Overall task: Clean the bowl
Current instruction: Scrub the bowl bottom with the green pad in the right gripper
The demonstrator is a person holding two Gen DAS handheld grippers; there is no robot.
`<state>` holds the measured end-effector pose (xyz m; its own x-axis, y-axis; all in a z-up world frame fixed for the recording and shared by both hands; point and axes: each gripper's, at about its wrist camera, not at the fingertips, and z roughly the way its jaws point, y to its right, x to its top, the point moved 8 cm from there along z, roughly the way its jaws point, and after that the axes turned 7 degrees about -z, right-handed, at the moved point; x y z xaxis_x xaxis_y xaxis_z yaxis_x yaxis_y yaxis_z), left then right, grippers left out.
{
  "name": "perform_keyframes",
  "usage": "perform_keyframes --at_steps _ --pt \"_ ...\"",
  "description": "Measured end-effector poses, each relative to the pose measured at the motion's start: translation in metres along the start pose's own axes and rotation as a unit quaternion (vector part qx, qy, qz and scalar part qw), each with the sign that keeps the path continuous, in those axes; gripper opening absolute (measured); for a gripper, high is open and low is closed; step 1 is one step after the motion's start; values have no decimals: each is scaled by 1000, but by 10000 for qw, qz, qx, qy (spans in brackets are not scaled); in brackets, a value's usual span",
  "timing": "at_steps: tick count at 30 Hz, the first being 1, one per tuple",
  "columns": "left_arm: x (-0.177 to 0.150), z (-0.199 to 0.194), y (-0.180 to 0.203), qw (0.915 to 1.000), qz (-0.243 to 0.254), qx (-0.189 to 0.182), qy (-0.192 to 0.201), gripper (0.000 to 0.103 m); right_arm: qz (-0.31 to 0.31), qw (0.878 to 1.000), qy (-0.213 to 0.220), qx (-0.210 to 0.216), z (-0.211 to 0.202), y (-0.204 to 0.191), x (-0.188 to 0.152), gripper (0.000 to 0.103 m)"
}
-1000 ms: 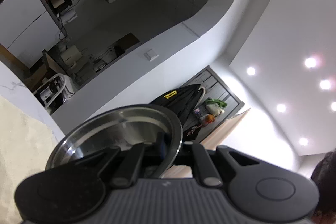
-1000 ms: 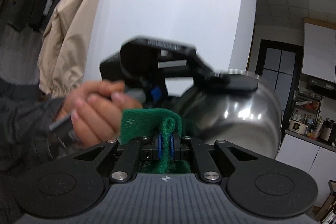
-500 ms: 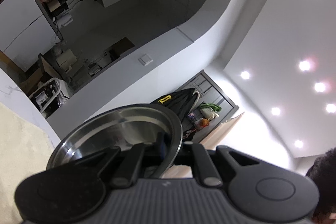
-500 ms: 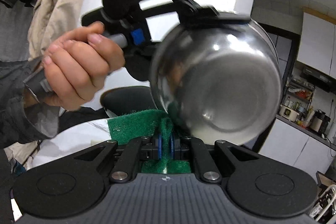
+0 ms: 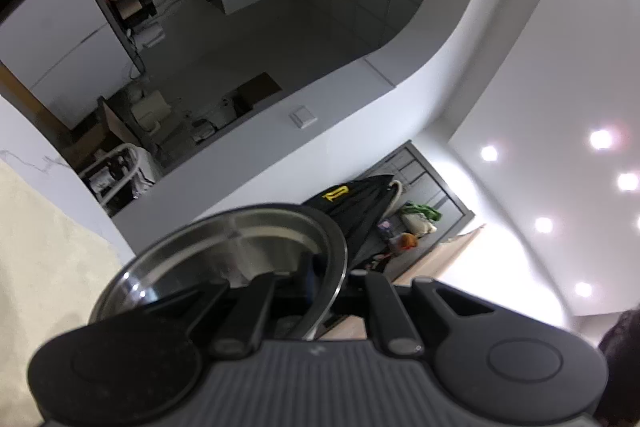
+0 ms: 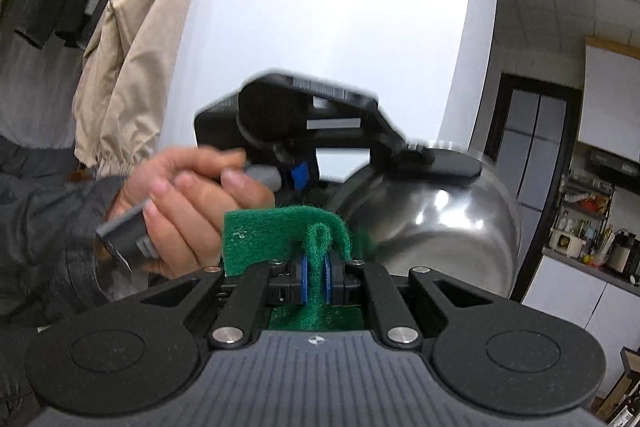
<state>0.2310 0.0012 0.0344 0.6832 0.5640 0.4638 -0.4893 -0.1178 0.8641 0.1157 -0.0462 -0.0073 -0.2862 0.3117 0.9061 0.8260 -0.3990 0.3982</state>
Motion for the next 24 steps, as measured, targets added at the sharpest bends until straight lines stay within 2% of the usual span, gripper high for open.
perform_keyframes --at_steps 7,13,24 --pt "-5 -4 25 9995 36 -321 -7 7 56 9996 -247 -115 10 6 -14 8" --pt "-7 -10 31 9983 -54 -572 24 7 401 9981 -300 -365 11 25 -25 8" --pt "0 -18 19 9988 -120 -418 204 7 587 9936 -445 -861 6 52 -37 9"
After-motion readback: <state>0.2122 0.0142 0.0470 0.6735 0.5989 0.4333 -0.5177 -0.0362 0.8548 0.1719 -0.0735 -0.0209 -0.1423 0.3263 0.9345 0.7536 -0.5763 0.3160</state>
